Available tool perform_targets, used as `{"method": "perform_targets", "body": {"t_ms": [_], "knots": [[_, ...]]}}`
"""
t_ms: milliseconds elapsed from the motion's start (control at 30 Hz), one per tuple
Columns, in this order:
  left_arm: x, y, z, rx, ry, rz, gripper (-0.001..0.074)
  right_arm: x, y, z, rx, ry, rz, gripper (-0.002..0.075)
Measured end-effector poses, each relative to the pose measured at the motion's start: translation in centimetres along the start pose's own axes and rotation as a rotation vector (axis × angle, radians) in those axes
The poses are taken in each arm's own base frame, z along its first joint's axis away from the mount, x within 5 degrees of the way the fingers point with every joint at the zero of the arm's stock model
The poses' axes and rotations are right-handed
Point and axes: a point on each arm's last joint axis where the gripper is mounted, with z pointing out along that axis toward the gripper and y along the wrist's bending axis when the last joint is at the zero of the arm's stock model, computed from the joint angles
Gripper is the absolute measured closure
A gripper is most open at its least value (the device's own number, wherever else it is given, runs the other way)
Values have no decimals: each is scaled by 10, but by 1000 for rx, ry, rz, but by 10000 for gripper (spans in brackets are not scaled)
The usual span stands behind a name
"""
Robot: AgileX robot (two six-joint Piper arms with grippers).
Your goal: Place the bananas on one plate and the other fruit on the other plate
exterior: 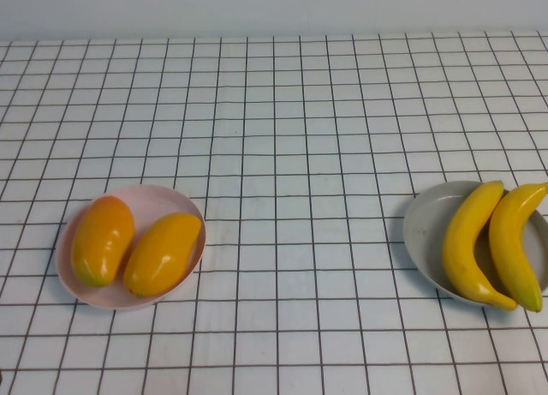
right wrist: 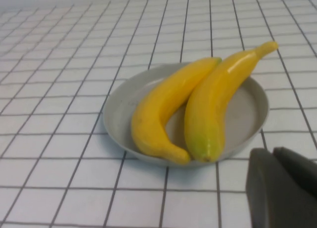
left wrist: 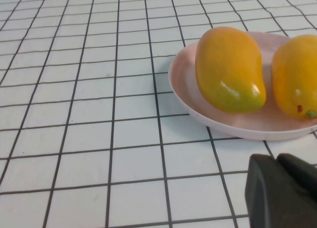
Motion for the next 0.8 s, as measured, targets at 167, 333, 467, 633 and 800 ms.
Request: {"method": "perform_targets", "body": {"t_ms": [167, 333, 467, 633, 800], "knots": [[0, 0, 0, 0, 0, 0, 738, 4, -1, 0, 5, 38, -4, 741], [0, 0, 0, 0, 0, 0, 738, 4, -1, 0, 6, 38, -4, 741], [0, 0, 0, 0, 0, 0, 738, 4, -1, 0, 6, 38, -6, 741], [0, 0, 0, 0, 0, 0, 738, 4, -1, 0, 6, 38, -6, 741], [0, 0, 0, -1, 0, 2, 738, 4, 0, 0, 4, 38, 0, 742]]}}
